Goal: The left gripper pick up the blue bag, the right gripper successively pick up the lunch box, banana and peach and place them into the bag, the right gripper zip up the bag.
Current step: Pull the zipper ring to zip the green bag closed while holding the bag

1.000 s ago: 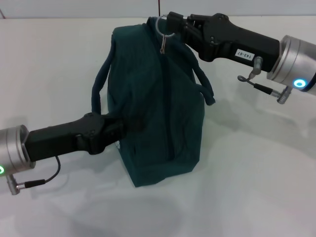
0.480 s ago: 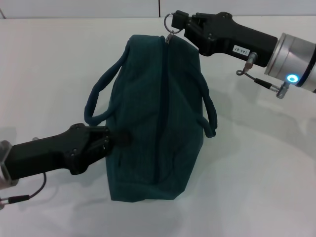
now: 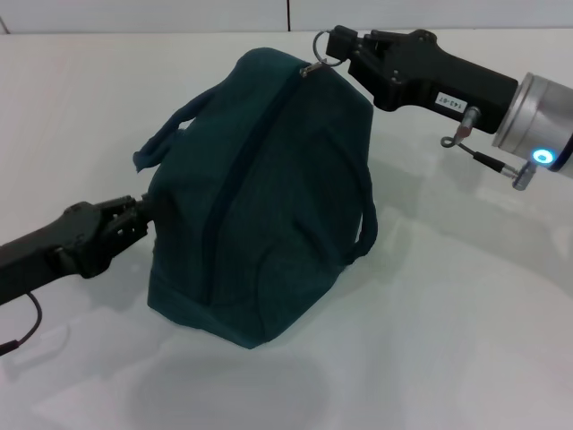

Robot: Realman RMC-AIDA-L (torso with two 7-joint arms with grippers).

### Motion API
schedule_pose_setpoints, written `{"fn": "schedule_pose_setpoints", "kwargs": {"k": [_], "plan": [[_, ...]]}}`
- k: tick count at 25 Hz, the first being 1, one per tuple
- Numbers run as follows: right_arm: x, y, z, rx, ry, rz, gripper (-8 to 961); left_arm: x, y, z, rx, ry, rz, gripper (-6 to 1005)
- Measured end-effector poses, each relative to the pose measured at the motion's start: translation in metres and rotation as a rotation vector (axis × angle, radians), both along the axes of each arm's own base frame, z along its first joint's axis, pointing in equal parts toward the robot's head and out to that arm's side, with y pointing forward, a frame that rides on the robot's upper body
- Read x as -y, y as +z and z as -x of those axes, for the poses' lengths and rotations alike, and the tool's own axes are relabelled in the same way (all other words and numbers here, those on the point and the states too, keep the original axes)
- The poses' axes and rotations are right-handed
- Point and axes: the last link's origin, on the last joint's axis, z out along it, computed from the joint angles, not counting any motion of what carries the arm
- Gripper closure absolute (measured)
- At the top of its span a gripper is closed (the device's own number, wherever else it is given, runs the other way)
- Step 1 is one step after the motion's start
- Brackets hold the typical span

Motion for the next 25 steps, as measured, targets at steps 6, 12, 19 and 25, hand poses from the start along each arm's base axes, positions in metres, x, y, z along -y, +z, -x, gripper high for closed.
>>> {"fn": "schedule_pose_setpoints", "kwargs": {"k": [6, 12, 19, 25], "plan": [[0.002, 0.002, -0.003, -0.004, 0.002, 0.001, 943, -0.002, -0.001, -0.003, 0.024, 0.009, -0.014, 856], [0.006, 0.005, -0.005, -0.022, 0.02, 0.011, 943, -0.003, 0.006, -0.004, 0.072, 0.026, -0.044, 709], [0.012, 0.006, -0.009, -0.035, 0.027, 0.021, 943, -0.024, 0.041, 0.003, 0.186, 0.166, -0.066, 436], [0.018, 0.006, -0.009, -0.046, 0.055, 0.025, 943, -0.071, 0.048, -0.025, 0.182, 0.175, 0.098, 200]]}}
